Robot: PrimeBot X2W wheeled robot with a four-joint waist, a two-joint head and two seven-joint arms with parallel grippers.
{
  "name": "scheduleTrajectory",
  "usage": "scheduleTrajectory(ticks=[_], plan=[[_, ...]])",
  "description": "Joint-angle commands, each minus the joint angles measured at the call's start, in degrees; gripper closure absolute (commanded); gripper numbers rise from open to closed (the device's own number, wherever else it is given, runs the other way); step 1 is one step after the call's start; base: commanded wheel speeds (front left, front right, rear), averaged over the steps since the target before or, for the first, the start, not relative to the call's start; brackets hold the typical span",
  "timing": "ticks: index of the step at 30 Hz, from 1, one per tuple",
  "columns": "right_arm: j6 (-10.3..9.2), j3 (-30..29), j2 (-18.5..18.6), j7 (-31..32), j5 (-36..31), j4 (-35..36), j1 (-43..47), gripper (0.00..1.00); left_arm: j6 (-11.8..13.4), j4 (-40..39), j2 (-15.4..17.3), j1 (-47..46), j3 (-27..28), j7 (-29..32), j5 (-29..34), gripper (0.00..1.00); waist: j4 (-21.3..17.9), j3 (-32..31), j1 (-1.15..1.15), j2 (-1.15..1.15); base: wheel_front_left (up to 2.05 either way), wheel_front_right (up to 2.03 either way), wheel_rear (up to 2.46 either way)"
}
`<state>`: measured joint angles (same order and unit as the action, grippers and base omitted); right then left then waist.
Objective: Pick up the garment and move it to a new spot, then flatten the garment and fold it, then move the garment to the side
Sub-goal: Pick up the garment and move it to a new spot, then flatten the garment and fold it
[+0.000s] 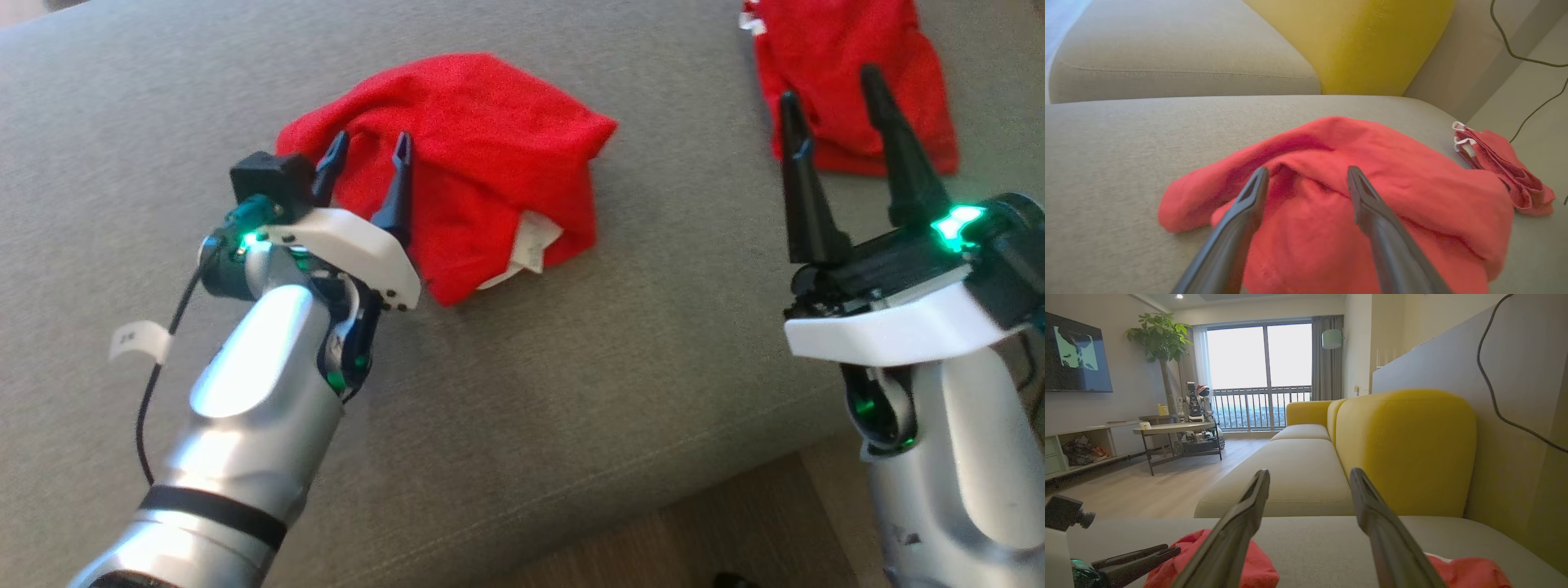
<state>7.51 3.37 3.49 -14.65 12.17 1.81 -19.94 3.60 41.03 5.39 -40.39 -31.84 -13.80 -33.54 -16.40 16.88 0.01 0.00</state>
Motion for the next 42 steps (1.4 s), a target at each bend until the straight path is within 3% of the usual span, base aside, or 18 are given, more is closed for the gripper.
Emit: scheduleTrajectory(ticks=[1,7,14,19,23,31,36,42], plan=[[-0.02,1.42,-0.61,-0.34,-0.44,1.55,-0.97,0.00,0.01,-1.58,0.85,-3.40,2.49,-0.81,0.13,0.00,1.45,-0.53,-0.01,0.00,0.00,0.00,0.00],[-0.02,2.42,-0.61,-0.34,-1.77,-0.73,1.06,0.00,0.12,-8.03,3.34,-1.05,7.83,-1.16,3.47,0.00,5.71,-2.68,-0.01,0.00,0.00,0.00,0.00],[-0.02,3.42,-0.61,-0.12,-2.56,-5.25,4.91,0.00,1.09,-24.13,7.32,12.94,14.70,-1.18,11.55,0.00,10.85,-5.31,-0.01,0.00,0.00,0.00,0.00],[-0.02,3.23,-0.61,0.09,-3.33,-7.88,7.34,0.00,1.18,-32.14,5.82,22.44,18.46,-1.18,14.09,0.00,14.01,-6.62,-0.01,0.00,0.00,0.00,0.00],[-0.02,3.18,-0.61,0.19,-4.28,-9.89,9.08,0.00,0.07,-37.46,2.05,30.34,22.09,-1.19,15.19,0.00,16.44,-7.74,-0.01,0.00,0.00,0.00,0.00],[-0.02,6.61,-0.50,1.86,-3.94,-12.19,8.63,0.00,-3.54,-38.34,-1.49,33.46,25.23,-1.19,18.58,0.00,19.71,-8.00,-0.01,0.00,0.00,0.00,0.00],[-0.02,10.53,2.64,1.68,-16.73,-15.81,5.23,0.00,-3.86,-38.14,-2.24,32.97,26.11,-1.19,19.91,0.00,22.09,-7.09,-0.01,0.00,0.00,0.00,0.00],[-0.02,13.78,4.54,2.53,-21.77,-24.40,0.96,0.00,-3.06,-38.33,-2.48,32.68,25.60,-1.19,17.95,0.00,25.41,-6.12,-0.01,0.00,0.00,0.00,0.00]])
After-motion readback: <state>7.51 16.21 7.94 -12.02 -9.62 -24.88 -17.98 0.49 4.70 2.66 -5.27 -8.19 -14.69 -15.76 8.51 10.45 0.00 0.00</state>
